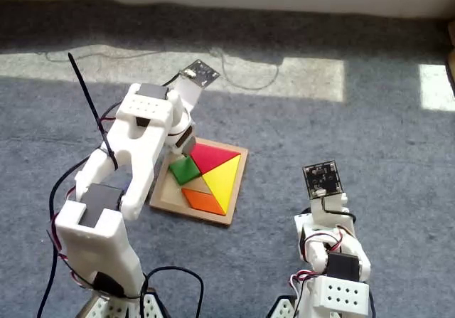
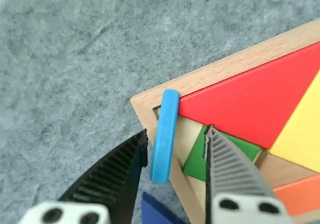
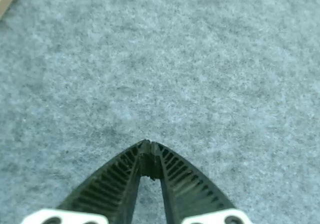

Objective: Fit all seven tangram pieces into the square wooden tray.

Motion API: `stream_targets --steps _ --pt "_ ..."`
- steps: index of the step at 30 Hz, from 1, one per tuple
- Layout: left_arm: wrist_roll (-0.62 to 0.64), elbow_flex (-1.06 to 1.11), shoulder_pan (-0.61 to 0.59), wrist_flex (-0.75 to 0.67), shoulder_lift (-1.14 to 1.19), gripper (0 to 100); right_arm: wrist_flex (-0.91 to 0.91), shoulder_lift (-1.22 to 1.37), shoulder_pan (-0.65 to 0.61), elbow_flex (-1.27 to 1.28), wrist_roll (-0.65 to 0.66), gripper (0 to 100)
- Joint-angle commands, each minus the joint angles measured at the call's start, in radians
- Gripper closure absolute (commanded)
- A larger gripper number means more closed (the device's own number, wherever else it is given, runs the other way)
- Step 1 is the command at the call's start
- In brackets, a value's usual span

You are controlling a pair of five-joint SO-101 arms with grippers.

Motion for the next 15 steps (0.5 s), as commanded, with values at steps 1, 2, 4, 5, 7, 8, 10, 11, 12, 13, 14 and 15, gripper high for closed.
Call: stream_targets --steps 1,2,4,5,7,8,10,11,12,13,14,15 --pt "0.057 -0.035 -0.053 -0.021 -0.053 80 0.008 -0.012 0.012 0.033 0.0 98.6" --pt "0.072 -0.036 -0.059 -0.02 -0.053 80 0.008 -0.012 0.012 0.033 0.0 98.6" --pt "0.078 -0.036 -0.059 -0.014 -0.053 80 0.008 -0.012 0.012 0.033 0.0 98.6" --pt "0.078 -0.035 -0.058 -0.014 -0.053 82 0.008 -0.012 0.012 0.033 0.0 98.6" --pt "0.08 -0.027 -0.041 -0.011 -0.058 87 0.008 -0.012 0.012 0.033 0.0 98.6" --pt "0.08 -0.027 -0.033 0.006 -0.058 90 0.008 -0.012 0.012 0.033 0.0 98.6" --pt "0.08 -0.033 -0.01 0.046 -0.059 92 0.008 -0.012 0.012 0.033 0.0 98.6" --pt "0.081 -0.033 0.001 0.058 -0.061 92 0.008 -0.012 0.012 0.033 0.0 98.6" --pt "0.081 -0.035 0.012 0.068 -0.062 92 0.008 -0.012 0.012 0.033 0.0 98.6" --pt "0.083 -0.035 0.024 0.072 -0.062 92 0.008 -0.012 0.012 0.033 0.0 98.6" --pt "0.094 -0.033 0.035 0.075 -0.062 92 0.008 -0.012 0.012 0.033 0.0 98.6" --pt "0.115 -0.033 0.041 0.078 -0.059 92 0.008 -0.012 0.012 0.033 0.0 98.6"
